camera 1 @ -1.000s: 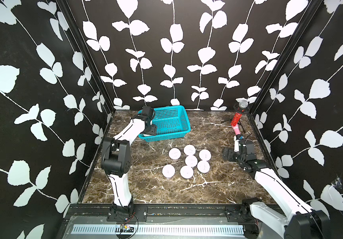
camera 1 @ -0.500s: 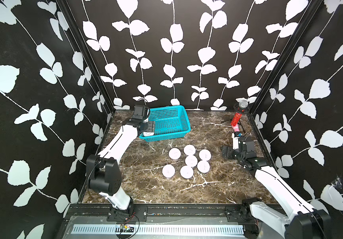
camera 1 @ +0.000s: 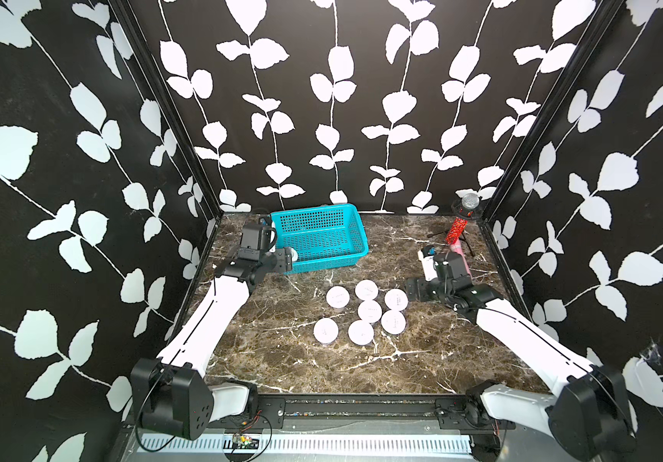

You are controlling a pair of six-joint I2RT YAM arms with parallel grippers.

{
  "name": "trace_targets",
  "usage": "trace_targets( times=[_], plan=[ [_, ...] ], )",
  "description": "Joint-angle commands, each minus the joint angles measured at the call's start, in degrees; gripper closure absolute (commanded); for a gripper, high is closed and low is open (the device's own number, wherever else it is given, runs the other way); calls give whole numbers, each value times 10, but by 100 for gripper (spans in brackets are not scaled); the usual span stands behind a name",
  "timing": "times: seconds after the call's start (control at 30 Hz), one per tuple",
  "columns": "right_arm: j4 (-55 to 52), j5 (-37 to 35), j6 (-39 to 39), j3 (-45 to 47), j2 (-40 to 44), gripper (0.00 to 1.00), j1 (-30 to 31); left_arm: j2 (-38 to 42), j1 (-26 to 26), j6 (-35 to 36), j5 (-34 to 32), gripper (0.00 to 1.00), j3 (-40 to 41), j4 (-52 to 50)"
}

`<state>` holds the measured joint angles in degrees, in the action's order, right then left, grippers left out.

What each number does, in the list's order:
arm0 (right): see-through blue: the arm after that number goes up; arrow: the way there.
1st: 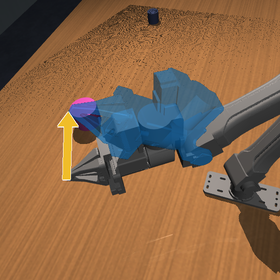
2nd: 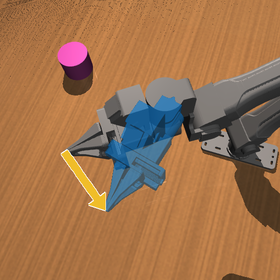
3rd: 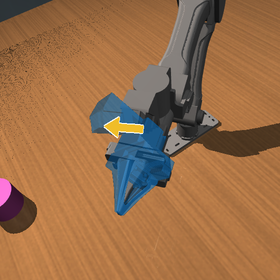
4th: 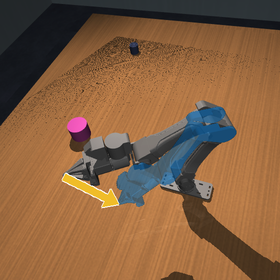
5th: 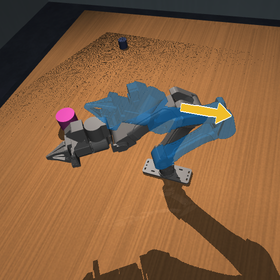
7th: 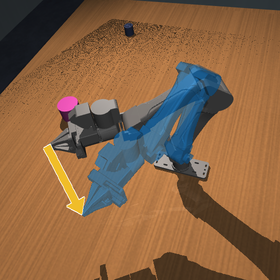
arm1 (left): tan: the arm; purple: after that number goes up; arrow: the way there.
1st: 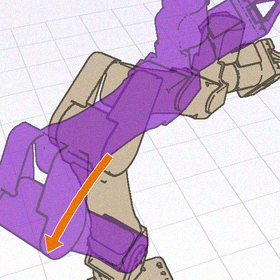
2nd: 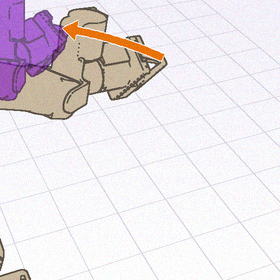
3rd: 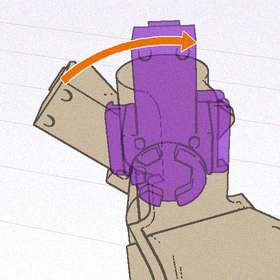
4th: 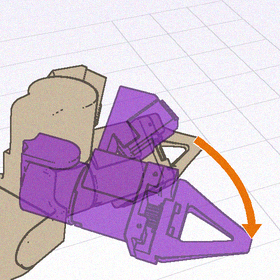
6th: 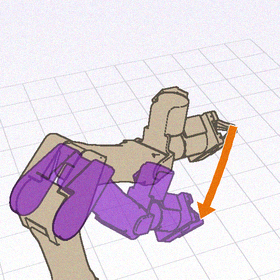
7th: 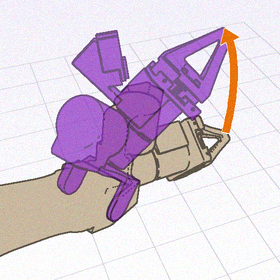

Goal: Put the yogurt in the basket
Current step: Pick up the yogurt from the center of the board.

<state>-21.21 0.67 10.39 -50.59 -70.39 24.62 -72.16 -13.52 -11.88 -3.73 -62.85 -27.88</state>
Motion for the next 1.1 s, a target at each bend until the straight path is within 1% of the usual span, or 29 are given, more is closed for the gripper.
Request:
trace_targets(
  times=[0.0, 0.07, 0.27, 0.4, 0.57, 0.6, 0.67, 0.8, 1.07],
  plan=[
    [-41, -10, -19, -50, -30, 7, 29, 26, 3, -3, 12, 19, 25, 21],
    [-55, -29, -16, -63, -46, 8, 43, 28, 3, 0, 12, 19, 27, 16],
    [-100, -40, -13, -104, -88, 14, 67, 31, 3, 4, 8, 20, 29, 15],
    [-138, -46, -14, -127, -110, 13, 75, 34, 4, 6, 5, 19, 30, 15],
    [-170, -20, -20, -153, -139, 12, 84, 36, 3, 8, 1, 19, 33, 17],
    [-172, -18, -20, -156, -145, 8, 85, 37, 4, 8, 2, 19, 33, 17],
    [-176, -21, -20, -162, -156, 8, 89, 36, 4, 9, 1, 19, 32, 17],
    [-179, -31, -17, -166, -170, 8, 93, 37, 4, 11, 2, 19, 32, 17],
    [-189, -28, -14, -172, -190, 13, 98, 37, 3, 14, 1, 19, 33, 17]
  ],
)
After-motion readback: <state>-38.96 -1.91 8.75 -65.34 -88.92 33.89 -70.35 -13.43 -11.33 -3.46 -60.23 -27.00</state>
